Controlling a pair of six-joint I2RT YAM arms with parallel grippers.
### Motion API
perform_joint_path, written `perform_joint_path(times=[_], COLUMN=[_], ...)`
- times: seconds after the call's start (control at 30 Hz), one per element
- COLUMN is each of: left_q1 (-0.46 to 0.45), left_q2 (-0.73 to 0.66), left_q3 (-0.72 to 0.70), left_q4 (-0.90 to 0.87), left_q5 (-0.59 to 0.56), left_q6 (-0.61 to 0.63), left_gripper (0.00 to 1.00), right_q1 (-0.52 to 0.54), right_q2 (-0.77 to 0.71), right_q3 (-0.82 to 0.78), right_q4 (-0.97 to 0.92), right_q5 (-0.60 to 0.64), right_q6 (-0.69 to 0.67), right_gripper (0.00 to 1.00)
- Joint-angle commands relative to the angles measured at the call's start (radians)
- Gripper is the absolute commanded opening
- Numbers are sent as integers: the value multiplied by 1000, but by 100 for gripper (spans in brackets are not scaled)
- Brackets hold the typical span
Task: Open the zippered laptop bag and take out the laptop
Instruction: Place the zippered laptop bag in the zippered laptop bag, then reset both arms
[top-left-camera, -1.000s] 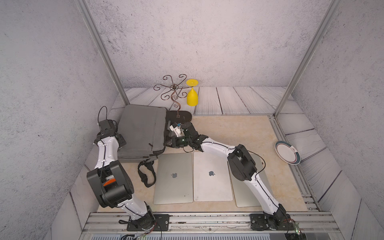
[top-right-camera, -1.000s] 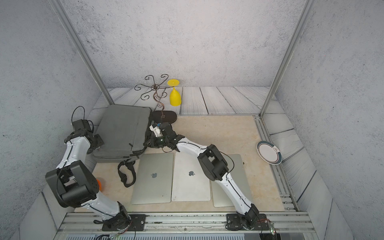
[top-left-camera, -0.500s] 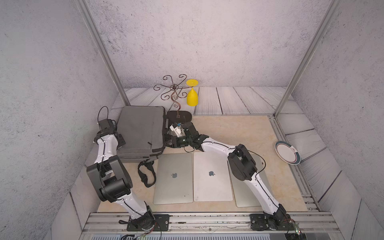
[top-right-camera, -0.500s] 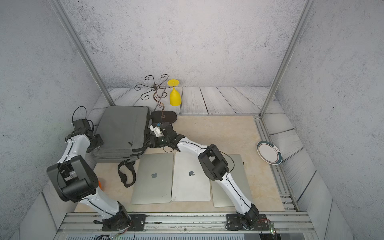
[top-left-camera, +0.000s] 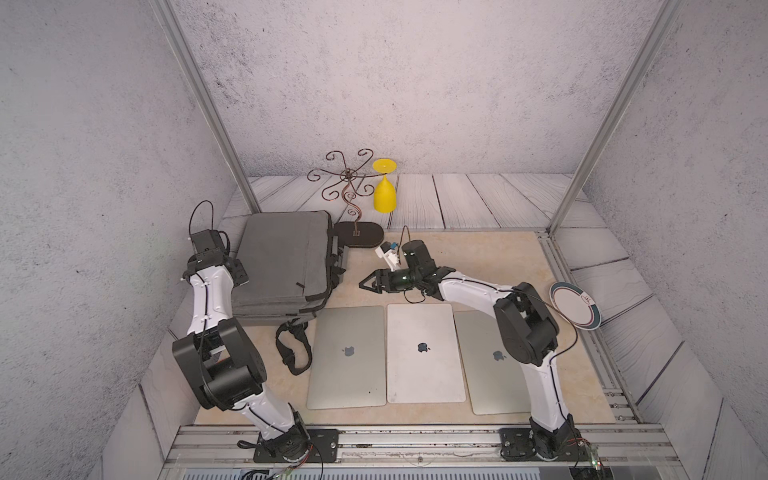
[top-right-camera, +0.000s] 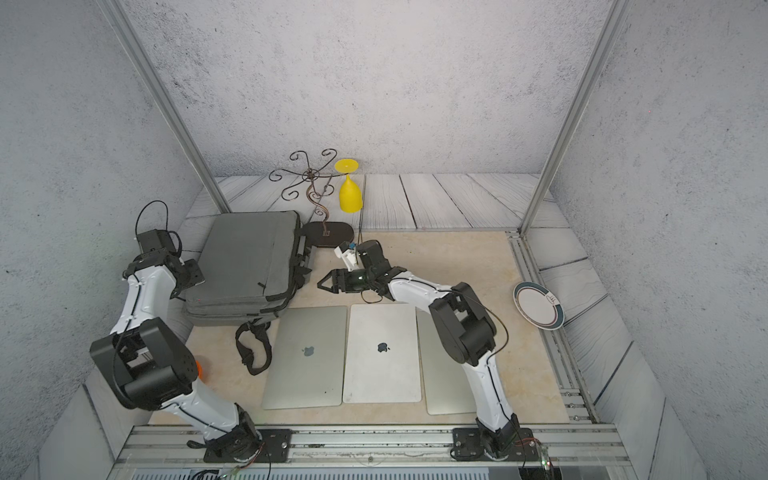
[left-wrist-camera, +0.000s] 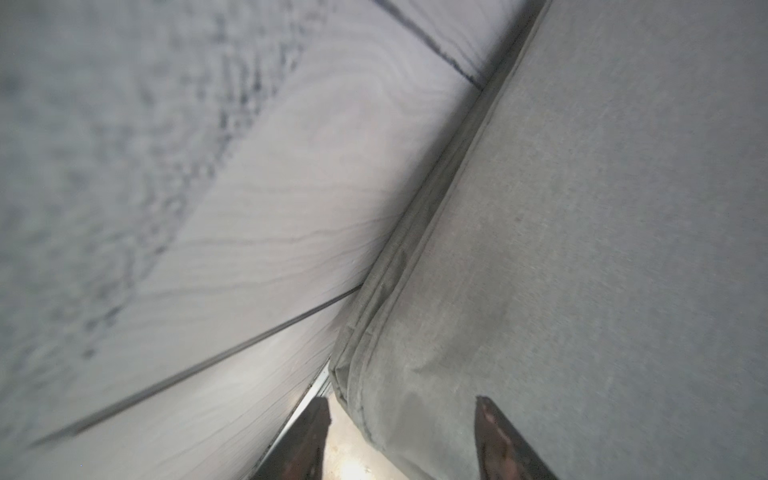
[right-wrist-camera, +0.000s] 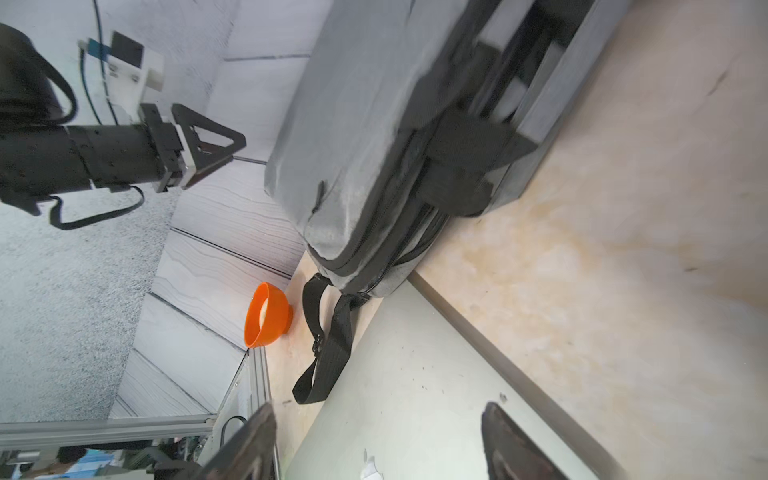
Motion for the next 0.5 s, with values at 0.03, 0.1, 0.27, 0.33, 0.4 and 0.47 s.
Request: perform_joint_path(times=[0.03, 0.1, 0.27, 0.33, 0.4, 0.47], left_q1=[-65, -103, -197, -250, -312, -357], left_q2=[-117, -175, -307, -359, -414, -444], left_q3=[-62, -114, -282, -359, -473, -570], left_q4=[-47, -37, 52, 118, 257, 377], left_q5=[102, 125, 202, 186, 190, 184], left_q6=[7, -7, -50, -38, -32, -37], left_gripper=[61, 63, 66, 68, 74, 78], right_q1=[-96, -152, -309, -373, -440, -501], right_q2=[-200, -272, -438, -496, -552, -595], right_q3=[-141, -207, -322, -375, -436, -492], right_q4=[-54, -93, -228, -247, -237, -207], right_q5=[23, 46, 144, 196, 252, 314], right_q6=[-143, -190, -334, -373, -401, -418], right_gripper=[82, 84, 91, 93, 96, 99])
